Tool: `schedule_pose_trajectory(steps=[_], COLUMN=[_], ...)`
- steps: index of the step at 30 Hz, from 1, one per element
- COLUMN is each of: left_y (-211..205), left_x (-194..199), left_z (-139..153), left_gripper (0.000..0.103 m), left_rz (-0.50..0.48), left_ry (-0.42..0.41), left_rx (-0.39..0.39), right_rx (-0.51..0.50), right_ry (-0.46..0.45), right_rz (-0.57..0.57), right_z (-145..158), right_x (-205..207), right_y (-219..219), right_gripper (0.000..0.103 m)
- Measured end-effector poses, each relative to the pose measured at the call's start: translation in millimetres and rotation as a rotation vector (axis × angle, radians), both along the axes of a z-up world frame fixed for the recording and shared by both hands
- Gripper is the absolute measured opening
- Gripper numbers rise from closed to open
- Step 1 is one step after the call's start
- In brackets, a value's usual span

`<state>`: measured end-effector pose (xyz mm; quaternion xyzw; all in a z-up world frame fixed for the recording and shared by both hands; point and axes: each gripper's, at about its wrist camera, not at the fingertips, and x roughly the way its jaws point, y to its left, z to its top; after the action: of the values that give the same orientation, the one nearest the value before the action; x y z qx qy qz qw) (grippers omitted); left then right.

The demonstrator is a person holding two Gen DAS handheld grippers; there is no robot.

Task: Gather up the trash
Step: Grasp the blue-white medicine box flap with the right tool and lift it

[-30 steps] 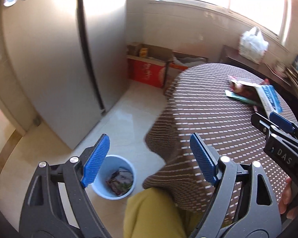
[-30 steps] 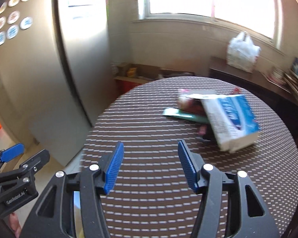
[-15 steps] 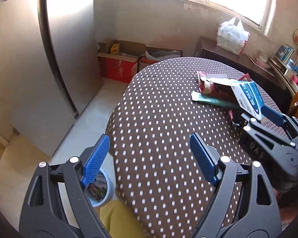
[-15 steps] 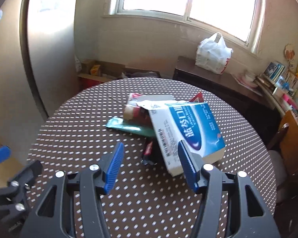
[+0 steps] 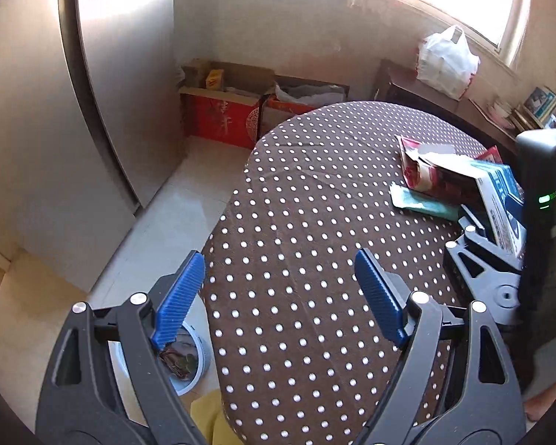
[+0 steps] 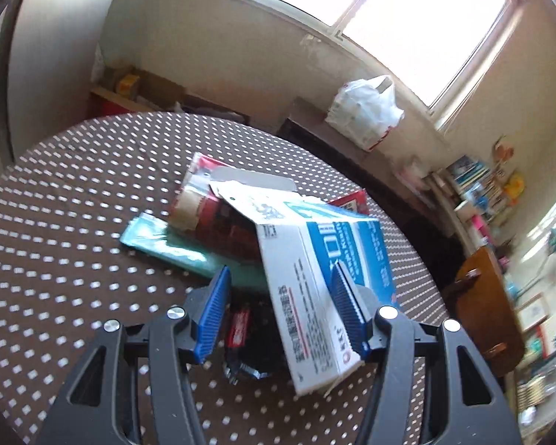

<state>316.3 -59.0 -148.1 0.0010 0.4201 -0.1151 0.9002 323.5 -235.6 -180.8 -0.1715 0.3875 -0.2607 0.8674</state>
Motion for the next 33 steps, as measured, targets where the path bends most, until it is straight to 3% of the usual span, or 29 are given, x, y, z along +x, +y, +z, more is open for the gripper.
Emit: schedule_pose_trajectory(steps=[5,7,13,21,24,33], left_y=[-1.7,-1.0,-6.1,-38.0,-59.7,-141.0], left_x=[1.1,2.2,0.1,-13.6,-20.9,-34.4], left_z=[-5.8,-6.7,-4.3,16.3,23.4,16.6], left_gripper=[0.082,0.082,0.082,0.082,0.082,0.082], left_rz=[-0.006,-0.019,-0.024,-0.079,-0.123,-0.308], left_ry=[0.005,0.019,0.011,-0.034,-0.051,-0.030], left_rx=[0.020,-0.008,-0.006,-0.015,-0.021,0.006], right_rx=[-0.101,-0.097,-0.147,0.024,0.139,0.166], right_ry=[0.008,0.002,-0.094,-0.267,-0.308,-0.352], right_rz=[-0.086,-0.090,-0.099,-0.108,-0.118,-0.177], right_z=[-9.2,-8.7,9.3,67.8,86.7,98.7], right_x=[14.4,15.5,0.1,-47.8,-69.2,-120.2], right_y=[-12.9,-18.7,-28.9,-69.7,-98.3,-143.8], right_gripper=[0.056,0.037,0.014,0.004,0.004,0.004])
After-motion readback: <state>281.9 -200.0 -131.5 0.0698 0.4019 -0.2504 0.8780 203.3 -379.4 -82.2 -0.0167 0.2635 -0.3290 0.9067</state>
